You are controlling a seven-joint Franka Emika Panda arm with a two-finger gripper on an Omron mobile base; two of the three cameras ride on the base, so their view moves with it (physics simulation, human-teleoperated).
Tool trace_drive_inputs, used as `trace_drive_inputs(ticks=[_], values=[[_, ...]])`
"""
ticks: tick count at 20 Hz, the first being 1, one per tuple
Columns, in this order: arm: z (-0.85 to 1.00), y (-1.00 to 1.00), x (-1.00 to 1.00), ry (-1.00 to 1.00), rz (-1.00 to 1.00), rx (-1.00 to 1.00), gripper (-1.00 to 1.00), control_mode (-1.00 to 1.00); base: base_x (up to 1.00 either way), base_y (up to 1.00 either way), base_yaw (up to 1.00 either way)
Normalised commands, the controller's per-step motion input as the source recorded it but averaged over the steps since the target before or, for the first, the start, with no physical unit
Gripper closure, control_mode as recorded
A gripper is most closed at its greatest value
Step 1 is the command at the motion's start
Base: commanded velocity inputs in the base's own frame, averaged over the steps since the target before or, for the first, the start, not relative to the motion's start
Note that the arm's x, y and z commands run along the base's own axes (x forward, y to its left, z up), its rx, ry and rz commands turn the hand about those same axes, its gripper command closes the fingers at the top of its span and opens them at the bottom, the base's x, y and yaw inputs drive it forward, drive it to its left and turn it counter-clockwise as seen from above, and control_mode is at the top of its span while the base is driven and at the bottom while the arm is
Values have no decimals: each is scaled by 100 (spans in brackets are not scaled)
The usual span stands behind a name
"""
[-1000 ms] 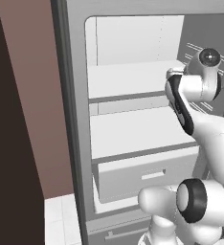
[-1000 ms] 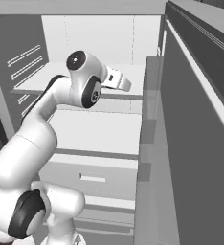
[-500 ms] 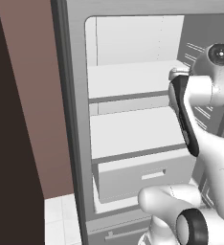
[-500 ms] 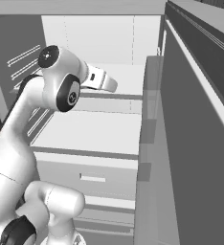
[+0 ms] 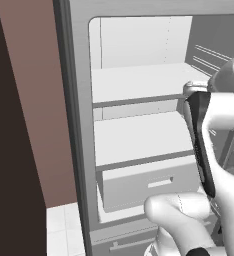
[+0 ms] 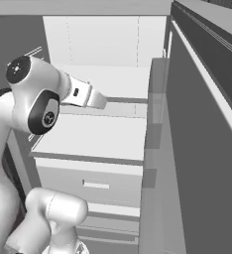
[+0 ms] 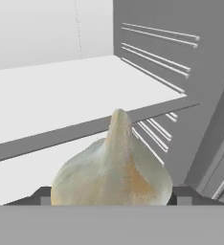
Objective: Gather the sweet potato and garlic from the fridge and place them on a tray on the dining counter. Then gather the fish and steak from the fridge and place them on the other tray.
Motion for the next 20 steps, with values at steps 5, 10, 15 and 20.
trace_drive_inputs(ticks=[5, 10, 15, 20], values=[[-7, 12, -89, 0, 0, 0, 100, -100, 0, 0, 0], [-5, 14, -77, 0, 1, 0, 100, -100, 0, 0, 0], [-2, 34, -54, 0, 1, -3, 100, -100, 0, 0, 0], [-6, 20, -7, 1, 2, -5, 100, -100, 0, 0, 0]])
